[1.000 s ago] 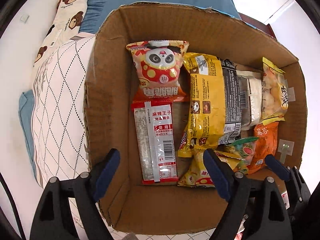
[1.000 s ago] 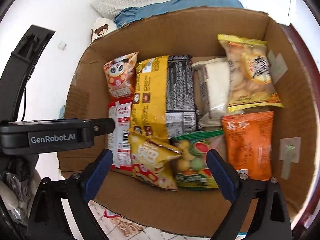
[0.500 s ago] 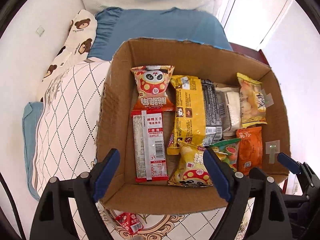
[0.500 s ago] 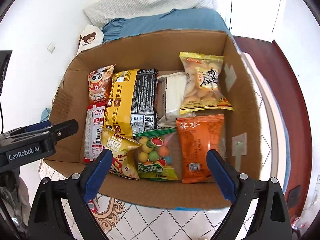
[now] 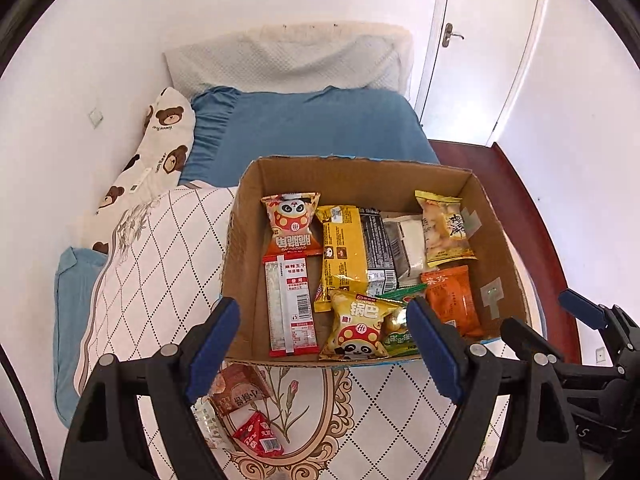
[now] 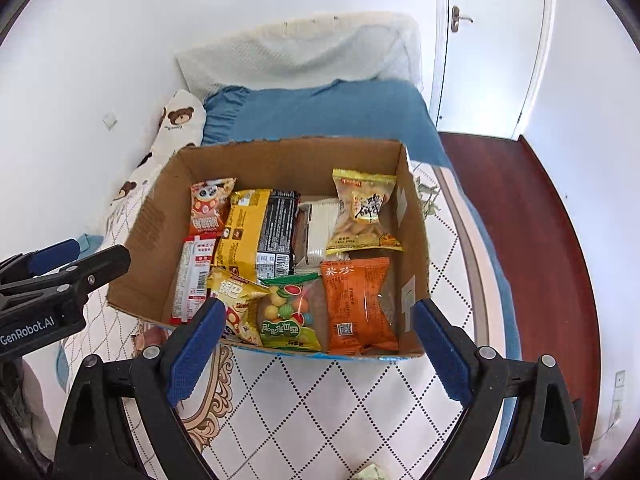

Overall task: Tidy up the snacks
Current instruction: 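Open both tools and pull them back from the box, then grasp the red triangular candy packet with the left tool while the right tool grasps the clear pastry packet, then carry both packets over the box and drop them inside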

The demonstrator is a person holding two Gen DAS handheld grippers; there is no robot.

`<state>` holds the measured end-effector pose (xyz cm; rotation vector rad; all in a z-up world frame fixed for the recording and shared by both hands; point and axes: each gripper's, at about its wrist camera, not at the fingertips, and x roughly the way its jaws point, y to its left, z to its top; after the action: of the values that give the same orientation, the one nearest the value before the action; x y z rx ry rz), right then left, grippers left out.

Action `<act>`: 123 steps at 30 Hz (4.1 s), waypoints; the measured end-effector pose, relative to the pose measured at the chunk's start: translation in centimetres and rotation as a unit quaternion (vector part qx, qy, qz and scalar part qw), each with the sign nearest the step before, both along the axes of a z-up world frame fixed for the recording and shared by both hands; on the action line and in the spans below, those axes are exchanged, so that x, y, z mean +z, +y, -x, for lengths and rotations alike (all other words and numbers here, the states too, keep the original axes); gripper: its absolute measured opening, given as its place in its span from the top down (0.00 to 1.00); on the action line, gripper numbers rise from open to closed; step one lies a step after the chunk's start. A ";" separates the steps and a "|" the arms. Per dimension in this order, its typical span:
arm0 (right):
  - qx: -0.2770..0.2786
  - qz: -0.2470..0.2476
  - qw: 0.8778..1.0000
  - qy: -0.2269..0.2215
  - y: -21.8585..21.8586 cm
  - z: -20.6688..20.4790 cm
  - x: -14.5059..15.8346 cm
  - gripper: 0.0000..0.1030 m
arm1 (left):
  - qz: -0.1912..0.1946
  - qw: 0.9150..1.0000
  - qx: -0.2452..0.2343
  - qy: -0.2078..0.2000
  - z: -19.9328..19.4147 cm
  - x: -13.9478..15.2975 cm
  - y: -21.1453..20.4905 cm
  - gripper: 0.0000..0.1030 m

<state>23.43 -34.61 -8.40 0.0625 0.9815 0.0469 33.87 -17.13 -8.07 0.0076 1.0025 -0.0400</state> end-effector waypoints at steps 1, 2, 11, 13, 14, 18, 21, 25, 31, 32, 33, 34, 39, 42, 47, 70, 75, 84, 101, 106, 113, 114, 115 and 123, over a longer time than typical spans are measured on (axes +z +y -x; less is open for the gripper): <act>-0.001 0.002 1.000 -0.008 0.1 0.6 0.5 0.06 | 0.001 1.000 -0.001 -0.008 0.5 0.5 -0.1 0.17; -0.002 0.003 1.000 -0.016 0.1 1.1 1.0 0.06 | 0.002 1.000 -0.002 -0.016 1.1 1.0 -0.2 0.17; -0.017 0.002 0.998 -0.058 0.5 5.2 3.5 0.06 | 0.010 0.998 -0.005 -0.057 4.5 2.9 -0.8 0.18; -0.023 -0.005 0.998 -0.063 0.2 6.0 3.6 0.06 | 0.011 0.998 -0.003 -0.060 5.1 2.8 -0.7 0.17; -0.025 -0.007 0.998 -0.064 0.1 6.3 3.6 0.06 | 0.012 0.998 -0.002 -0.057 5.4 2.6 -0.6 0.17; -0.032 -0.039 0.998 -0.037 -1.1 7.3 2.4 0.06 | 0.020 0.999 0.008 -0.027 6.5 0.4 0.1 0.17; -0.045 -0.053 0.998 -0.003 -2.7 8.6 0.1 0.06 | 0.013 1.000 0.017 0.007 7.6 -2.4 0.9 0.17; -0.084 -0.072 0.991 0.071 -5.9 10.7 -5.3 0.06 | 0.010 0.997 0.035 0.065 9.3 -7.3 2.3 0.17; -0.125 -0.128 0.968 0.178 -8.5 13.9 -14.0 0.06 | 0.021 0.985 0.079 0.153 12.2 -14.2 5.4 0.17; -0.126 -0.133 0.965 0.187 -8.4 14.2 -15.1 0.06 | 0.023 0.982 0.087 0.164 12.7 -15.0 6.0 0.17; -0.131 -0.136 0.963 0.193 -8.4 14.4 -16.2 0.08 | 0.025 0.980 0.095 0.175 13.1 -15.8 6.7 0.17; -0.138 -0.141 0.960 0.198 -8.4 14.5 -17.0 0.12 | 0.026 0.977 0.102 0.183 13.5 -16.4 7.3 0.17; -0.131 -0.115 0.965 0.198 -6.9 13.8 -19.8 0.38 | 0.050 0.963 0.145 0.221 14.8 -18.6 10.3 0.18; -0.093 -0.101 0.972 0.193 -4.6 13.4 -19.7 0.42 | 0.063 0.958 0.158 0.232 14.8 -19.4 11.4 0.18; -0.038 -0.072 0.979 0.184 -0.3 12.0 -18.8 0.42 | 0.106 0.953 0.164 0.232 13.2 -19.7 12.5 0.18; 0.010 -0.080 0.975 0.209 1.3 12.2 -18.4 0.43 | 0.119 0.949 0.086 0.278 11.9 -22.9 7.8 0.62; 0.020 -0.095 0.970 0.223 1.1 14.0 -18.3 0.43 | 0.114 0.947 0.026 0.298 15.8 -23.3 3.2 0.61; 0.004 -0.140 0.958 0.250 -0.3 14.5 -18.5 0.32 | 0.119 0.937 0.024 0.327 14.6 -25.9 1.3 0.51; 0.058 -0.049 0.974 0.215 3.3 16.1 -19.1 0.44 | 0.090 0.950 0.014 0.299 13.6 -25.0 1.3 0.62; 0.053 -0.070 0.976 0.197 2.5 15.4 -17.1 0.44 | 0.097 0.958 -0.004 0.270 13.0 -21.5 0.2 0.62; 0.042 -0.114 0.979 0.162 1.1 14.0 -13.8 0.44 | 0.131 0.969 -0.040 0.207 10.4 -13.6 -1.3 0.62; 0.040 -0.122 0.979 0.156 0.8 13.6 -13.1 0.44 | 0.136 0.969 -0.047 0.199 9.8 -12.3 -1.6 0.62; 0.036 -0.132 0.980 0.147 0.5 13.2 -12.3 0.44 | 0.141 0.970 -0.051 0.191 9.2 -11.2 -1.8 0.62; 0.015 -0.165 0.984 0.064 -2.6 8.4 -5.1 0.44 | 0.146 0.975 -0.081 0.144 2.7 -4.3 -3.3 0.62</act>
<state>14.99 -37.21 -13.47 0.3586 1.0949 0.2351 31.13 -20.46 -12.39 -0.1895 1.2763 -0.3462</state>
